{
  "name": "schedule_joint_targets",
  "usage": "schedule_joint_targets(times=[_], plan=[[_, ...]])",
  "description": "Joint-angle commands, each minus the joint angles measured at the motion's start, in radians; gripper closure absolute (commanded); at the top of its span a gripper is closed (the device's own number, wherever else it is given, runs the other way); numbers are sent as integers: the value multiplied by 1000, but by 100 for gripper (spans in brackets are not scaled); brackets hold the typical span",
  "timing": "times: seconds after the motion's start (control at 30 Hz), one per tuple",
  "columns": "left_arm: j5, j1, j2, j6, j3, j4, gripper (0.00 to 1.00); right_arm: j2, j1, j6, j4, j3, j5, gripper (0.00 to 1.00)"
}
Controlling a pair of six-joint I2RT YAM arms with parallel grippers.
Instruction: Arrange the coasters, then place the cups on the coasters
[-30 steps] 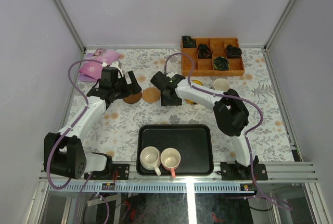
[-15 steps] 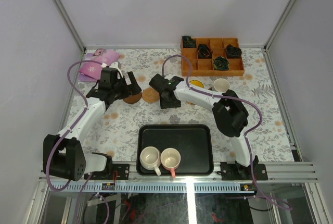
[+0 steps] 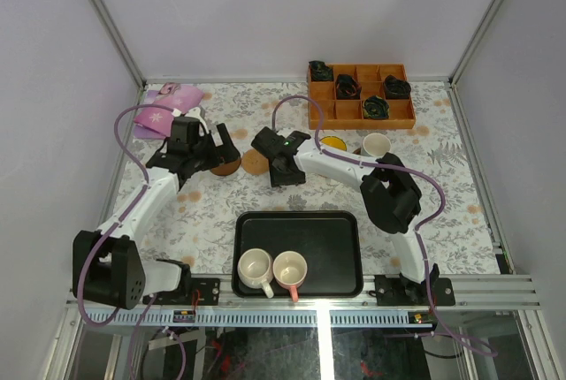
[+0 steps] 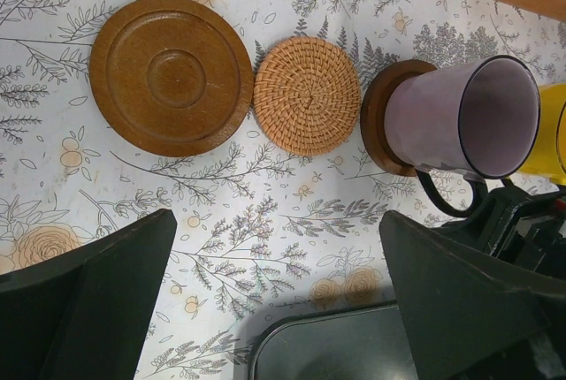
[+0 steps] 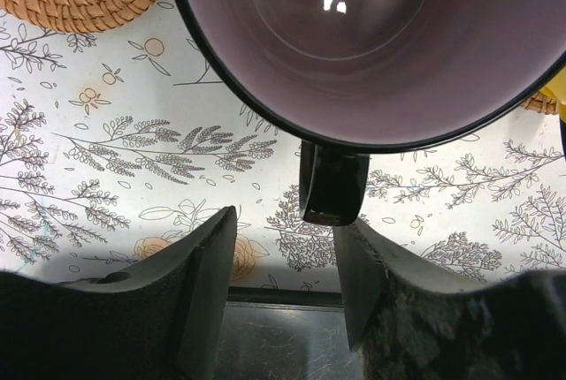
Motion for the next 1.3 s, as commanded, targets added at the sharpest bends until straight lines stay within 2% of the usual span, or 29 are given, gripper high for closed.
schedule_joint_targets(times=[0.0,0.2,0.33,0.37,0.57,0.7,0.9,1.07,1.27], plan=[[18,-5,-37,-4,-13,29,0,-63,17,-8,-9,1,6,43],[17,-5,-65,3,-15,19,0,-183,70,-61,-34,-46,62,18],[23,-5,-82,-3,-26,20,0,-332,113,-95,-24,-173,45,2],[26,-5,-87,-4,-32,23,0,-379,124,-101,-12,-217,25,0],[36,-8,-113,-6,-46,21,0,-646,229,-86,9,-423,-60,0],[37,-10,-128,-10,-53,16,0,-731,346,-36,-35,-492,-33,1],[50,-11,-133,-30,-55,5,0,-753,535,96,-77,-539,16,1],[60,-12,-140,-40,-70,5,0,-702,714,209,-85,-532,29,1],[65,-14,-164,-27,-100,1,0,-661,795,292,-106,-508,65,1]])
